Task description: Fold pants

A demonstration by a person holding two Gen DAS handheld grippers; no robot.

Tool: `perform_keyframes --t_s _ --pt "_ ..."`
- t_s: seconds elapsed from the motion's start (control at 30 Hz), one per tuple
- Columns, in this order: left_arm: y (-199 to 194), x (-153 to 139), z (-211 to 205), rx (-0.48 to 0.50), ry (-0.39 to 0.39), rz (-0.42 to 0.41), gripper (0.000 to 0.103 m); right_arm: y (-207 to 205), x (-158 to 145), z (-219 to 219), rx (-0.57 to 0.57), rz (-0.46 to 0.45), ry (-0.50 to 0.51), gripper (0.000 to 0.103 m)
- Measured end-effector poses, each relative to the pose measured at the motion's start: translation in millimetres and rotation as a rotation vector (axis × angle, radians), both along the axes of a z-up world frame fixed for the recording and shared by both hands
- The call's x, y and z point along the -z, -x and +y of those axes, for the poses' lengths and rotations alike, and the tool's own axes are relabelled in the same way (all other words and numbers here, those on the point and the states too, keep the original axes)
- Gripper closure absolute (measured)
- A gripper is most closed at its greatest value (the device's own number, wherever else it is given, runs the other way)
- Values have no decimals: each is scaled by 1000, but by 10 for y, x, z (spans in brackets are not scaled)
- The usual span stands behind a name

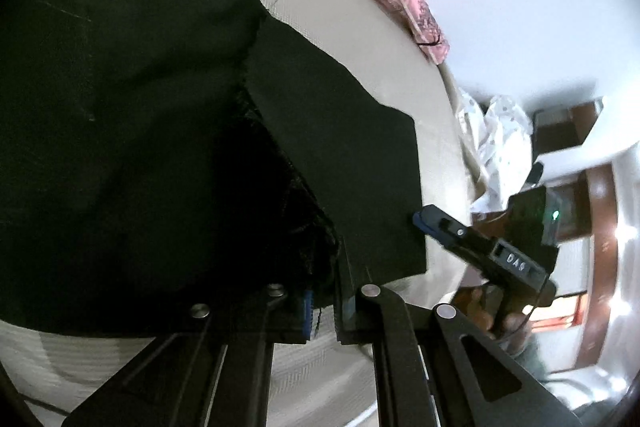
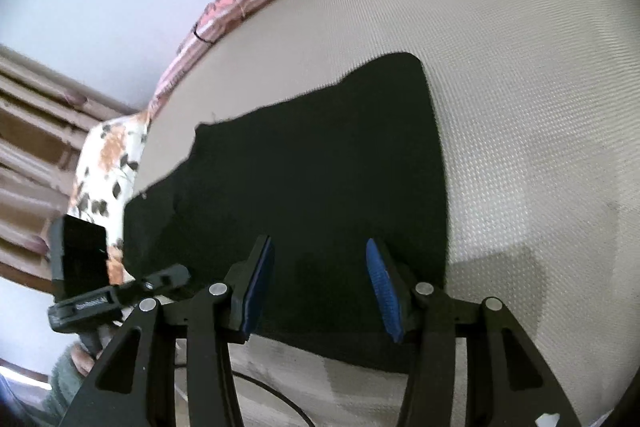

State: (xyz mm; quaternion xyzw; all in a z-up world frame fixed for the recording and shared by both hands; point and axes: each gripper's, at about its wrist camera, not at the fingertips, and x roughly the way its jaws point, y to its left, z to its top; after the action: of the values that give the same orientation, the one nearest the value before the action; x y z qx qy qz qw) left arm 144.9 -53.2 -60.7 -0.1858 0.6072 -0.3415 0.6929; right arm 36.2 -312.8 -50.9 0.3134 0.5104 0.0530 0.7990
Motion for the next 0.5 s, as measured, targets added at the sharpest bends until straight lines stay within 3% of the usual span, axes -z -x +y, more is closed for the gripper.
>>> perform_keyframes --t_s 0.13,0.23,0.33,0.4,0.5 --pt "-5 287 -35 7 -109 13 96 36 125 54 -33 33 28 57" --pt "-20 231 -92 34 -136 -20 94 35 151 141 -66 36 99 57" --pt "-35 148 -91 62 -180 -29 85 2 98 175 -97 39 133 57" --pt "-50 36 -82 78 -224 -95 83 -29 3 159 -99 9 162 57" --pt "-56 -138 -53 71 -317 -221 82 -168 -167 133 -90 -53 284 57"
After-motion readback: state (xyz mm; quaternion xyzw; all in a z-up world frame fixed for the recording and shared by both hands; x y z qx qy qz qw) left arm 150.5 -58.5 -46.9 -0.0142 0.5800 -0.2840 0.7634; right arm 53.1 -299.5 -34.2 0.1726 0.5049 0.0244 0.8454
